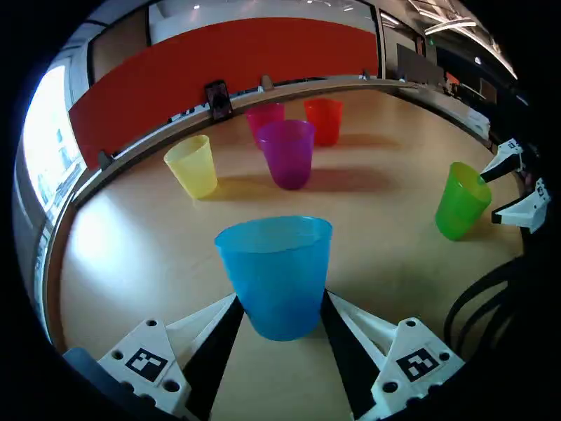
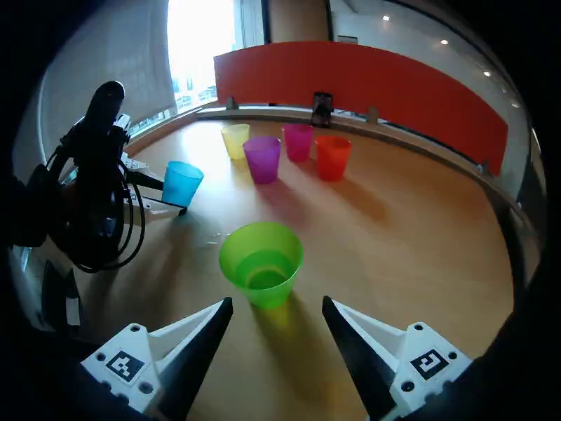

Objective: Pour water

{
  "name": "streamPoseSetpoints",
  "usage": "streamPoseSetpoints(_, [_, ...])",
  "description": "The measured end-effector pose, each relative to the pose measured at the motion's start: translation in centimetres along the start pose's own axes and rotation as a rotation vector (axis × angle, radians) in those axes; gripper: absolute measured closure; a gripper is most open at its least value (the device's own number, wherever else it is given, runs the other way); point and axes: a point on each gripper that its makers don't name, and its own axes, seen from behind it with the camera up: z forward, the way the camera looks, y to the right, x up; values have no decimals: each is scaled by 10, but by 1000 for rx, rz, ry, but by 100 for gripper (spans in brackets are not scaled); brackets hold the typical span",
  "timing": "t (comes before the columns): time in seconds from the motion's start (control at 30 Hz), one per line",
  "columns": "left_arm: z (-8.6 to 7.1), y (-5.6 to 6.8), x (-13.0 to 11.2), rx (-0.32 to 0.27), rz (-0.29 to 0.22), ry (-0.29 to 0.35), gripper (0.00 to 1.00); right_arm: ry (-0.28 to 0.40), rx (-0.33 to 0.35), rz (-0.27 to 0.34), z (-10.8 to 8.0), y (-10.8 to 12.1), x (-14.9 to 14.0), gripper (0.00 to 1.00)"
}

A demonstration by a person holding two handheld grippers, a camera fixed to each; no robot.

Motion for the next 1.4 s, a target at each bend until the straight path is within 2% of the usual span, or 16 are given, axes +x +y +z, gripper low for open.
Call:
streamPoseSetpoints(0.13, [0, 3, -7, -12, 10, -23, 23, 2, 0, -1, -1, 1, 1, 1])
streamPoseSetpoints(0.27, [-1, 2, -9, -5, 17, -26, 11, 3, 3, -2, -2, 0, 1, 1])
streamPoseSetpoints(0.5, [-5, 2, -15, 15, 64, -39, 9, -3, 6, 2, -2, 1, -3, 1])
streamPoseSetpoints(0.7, [-18, -3, -23, 28, 39, -48, 8, 0, 8, 2, -3, -1, -1, 1])
streamPoseSetpoints(0.9, [-37, -19, -29, 69, -16, -34, 8, 3, 4, 1, -5, -1, 1, 1])
streamPoseSetpoints(1.1, [-59, -42, -36, 123, -90, -13, 8, 12, -10, 5, -16, 1, 3, 1])
streamPoseSetpoints(1.4, [-90, -80, -47, 216, -194, 41, 8, 47, -82, 48, -38, 22, 4, 1])
